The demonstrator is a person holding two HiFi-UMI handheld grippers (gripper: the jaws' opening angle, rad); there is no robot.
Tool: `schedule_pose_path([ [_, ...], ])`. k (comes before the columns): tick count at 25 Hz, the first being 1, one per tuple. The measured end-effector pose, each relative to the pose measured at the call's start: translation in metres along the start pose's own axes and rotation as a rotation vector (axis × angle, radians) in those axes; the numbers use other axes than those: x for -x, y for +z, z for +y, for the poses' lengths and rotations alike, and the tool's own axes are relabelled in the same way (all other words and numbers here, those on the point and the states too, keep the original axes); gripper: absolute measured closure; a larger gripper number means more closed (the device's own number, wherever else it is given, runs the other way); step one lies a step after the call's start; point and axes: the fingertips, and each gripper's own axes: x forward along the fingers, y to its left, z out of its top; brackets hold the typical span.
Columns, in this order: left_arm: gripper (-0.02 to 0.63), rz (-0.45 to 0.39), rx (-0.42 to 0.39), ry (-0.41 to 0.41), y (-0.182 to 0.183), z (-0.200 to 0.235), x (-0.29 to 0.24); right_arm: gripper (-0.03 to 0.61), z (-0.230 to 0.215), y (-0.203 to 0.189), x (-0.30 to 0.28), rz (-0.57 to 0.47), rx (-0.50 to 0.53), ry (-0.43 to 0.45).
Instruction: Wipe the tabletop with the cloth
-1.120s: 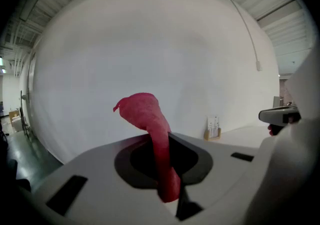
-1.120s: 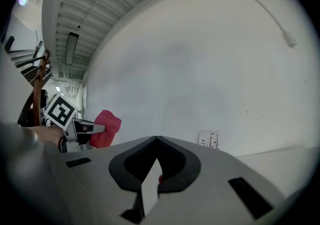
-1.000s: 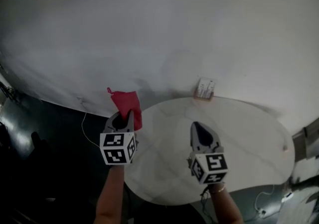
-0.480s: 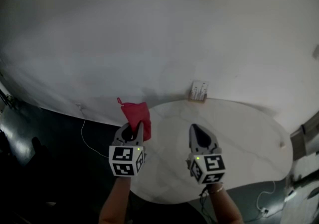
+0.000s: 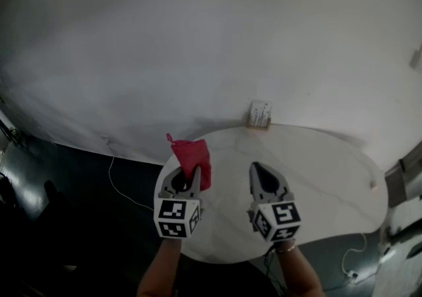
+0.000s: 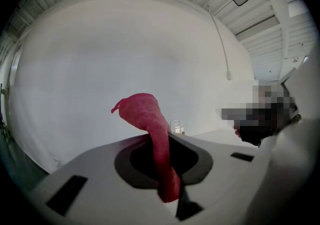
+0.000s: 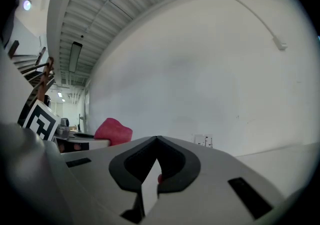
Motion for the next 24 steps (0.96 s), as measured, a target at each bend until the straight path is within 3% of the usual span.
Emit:
schedule_pose_path([
  [10, 0.569, 0.002, -0.040, -0.012, 0.0004, -0.0113, 0.0001, 0.577, -0.0023, -0.0039, 0.0022, -0.001, -0.010, 0.013],
  [24, 0.569, -0.004, -0.012, -0.018, 0.0014, -0.0127, -0.0001, 0.577, -0.0054, -0.0062, 0.0041, 0.009, -0.004, -0.003],
])
